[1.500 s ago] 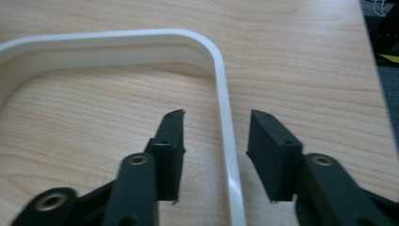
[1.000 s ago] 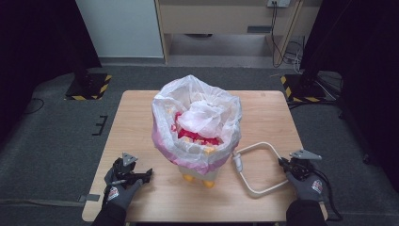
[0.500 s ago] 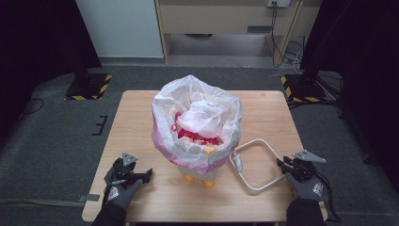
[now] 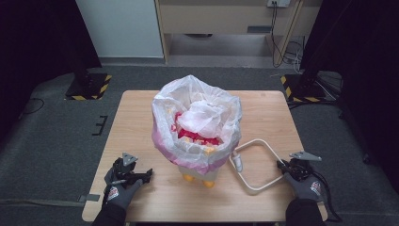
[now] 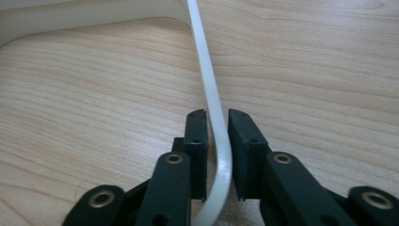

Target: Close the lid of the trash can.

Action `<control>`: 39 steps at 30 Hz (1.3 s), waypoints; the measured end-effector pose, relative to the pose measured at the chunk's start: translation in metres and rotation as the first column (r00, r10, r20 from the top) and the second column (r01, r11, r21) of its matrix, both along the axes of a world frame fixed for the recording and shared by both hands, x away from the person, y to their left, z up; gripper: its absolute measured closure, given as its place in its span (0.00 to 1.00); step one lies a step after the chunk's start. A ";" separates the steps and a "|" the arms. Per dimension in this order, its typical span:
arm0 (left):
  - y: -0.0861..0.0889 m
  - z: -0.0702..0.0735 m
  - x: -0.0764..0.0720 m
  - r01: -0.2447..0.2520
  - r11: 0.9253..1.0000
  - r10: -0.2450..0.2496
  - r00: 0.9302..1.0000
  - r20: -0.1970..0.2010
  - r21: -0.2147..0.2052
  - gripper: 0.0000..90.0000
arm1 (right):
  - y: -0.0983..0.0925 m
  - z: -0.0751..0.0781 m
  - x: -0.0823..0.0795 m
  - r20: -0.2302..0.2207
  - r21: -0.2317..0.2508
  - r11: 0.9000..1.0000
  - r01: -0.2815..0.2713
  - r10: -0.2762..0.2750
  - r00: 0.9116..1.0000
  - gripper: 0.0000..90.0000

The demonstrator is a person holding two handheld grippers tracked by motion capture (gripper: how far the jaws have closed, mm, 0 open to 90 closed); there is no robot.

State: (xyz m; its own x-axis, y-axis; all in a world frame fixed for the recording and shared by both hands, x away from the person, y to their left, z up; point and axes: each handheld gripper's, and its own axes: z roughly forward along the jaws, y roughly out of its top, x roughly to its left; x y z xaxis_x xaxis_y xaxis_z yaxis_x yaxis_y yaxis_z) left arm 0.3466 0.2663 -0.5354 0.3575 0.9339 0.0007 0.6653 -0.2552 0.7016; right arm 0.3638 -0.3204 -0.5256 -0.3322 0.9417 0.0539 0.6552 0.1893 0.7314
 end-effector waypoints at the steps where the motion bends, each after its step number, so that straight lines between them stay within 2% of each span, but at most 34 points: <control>1: 0.000 0.000 0.000 0.000 1.000 0.000 1.000 0.000 0.000 0.01 | 0.000 0.000 0.001 0.000 -0.003 1.000 -0.003 0.003 1.000 0.89; 5: 0.000 0.000 0.000 0.000 1.000 0.000 1.000 0.000 0.000 0.01 | 0.002 0.001 0.002 -0.005 0.001 1.000 0.008 -0.008 1.000 0.90; 9: 0.000 0.000 0.000 0.001 1.000 -0.001 1.000 0.000 0.000 0.01 | 0.003 0.004 0.002 -0.007 0.054 0.998 0.040 -0.039 0.999 0.89; 14: 0.000 0.000 0.001 0.004 1.000 -0.004 1.000 -0.002 0.000 0.01 | 0.003 0.009 0.002 0.006 0.092 0.993 0.071 -0.072 0.997 0.89; 17: 0.000 0.000 0.001 0.003 1.000 -0.003 1.000 -0.002 0.000 0.01 | 0.001 0.015 0.002 0.029 0.112 0.990 0.087 -0.091 0.995 0.89; 20: 0.000 0.000 0.001 0.004 1.000 -0.004 1.000 -0.002 0.000 0.01 | -0.002 0.021 0.001 0.056 0.155 0.981 0.117 -0.127 0.990 0.89; 23: 0.000 0.000 0.001 0.004 1.000 -0.004 1.000 -0.002 0.001 0.01 | -0.005 0.027 0.001 0.089 0.193 0.970 0.148 -0.168 0.982 0.89; 27: 0.000 0.000 0.001 0.005 1.000 -0.005 1.000 -0.003 0.001 0.01 | -0.009 0.036 0.000 0.122 0.221 0.958 0.185 -0.216 0.969 0.89; 31: 0.000 0.000 0.001 0.005 1.000 -0.005 1.000 -0.003 0.001 0.00 | -0.013 0.046 0.000 0.160 0.268 0.939 0.215 -0.263 0.951 0.89; 33: 0.000 0.000 0.001 0.005 1.000 -0.005 1.000 -0.003 0.001 0.00 | -0.013 0.052 0.000 0.189 0.297 0.928 0.225 -0.288 0.939 0.89; 36: 0.000 0.000 0.001 0.005 1.000 -0.005 1.000 -0.003 0.001 0.00 | -0.011 0.063 0.001 0.232 0.318 0.922 0.220 -0.300 0.925 0.89; 39: 0.000 0.000 0.001 0.004 1.000 -0.004 1.000 -0.003 0.001 0.00 | -0.009 0.073 0.003 0.262 0.324 0.922 0.213 -0.304 0.916 0.89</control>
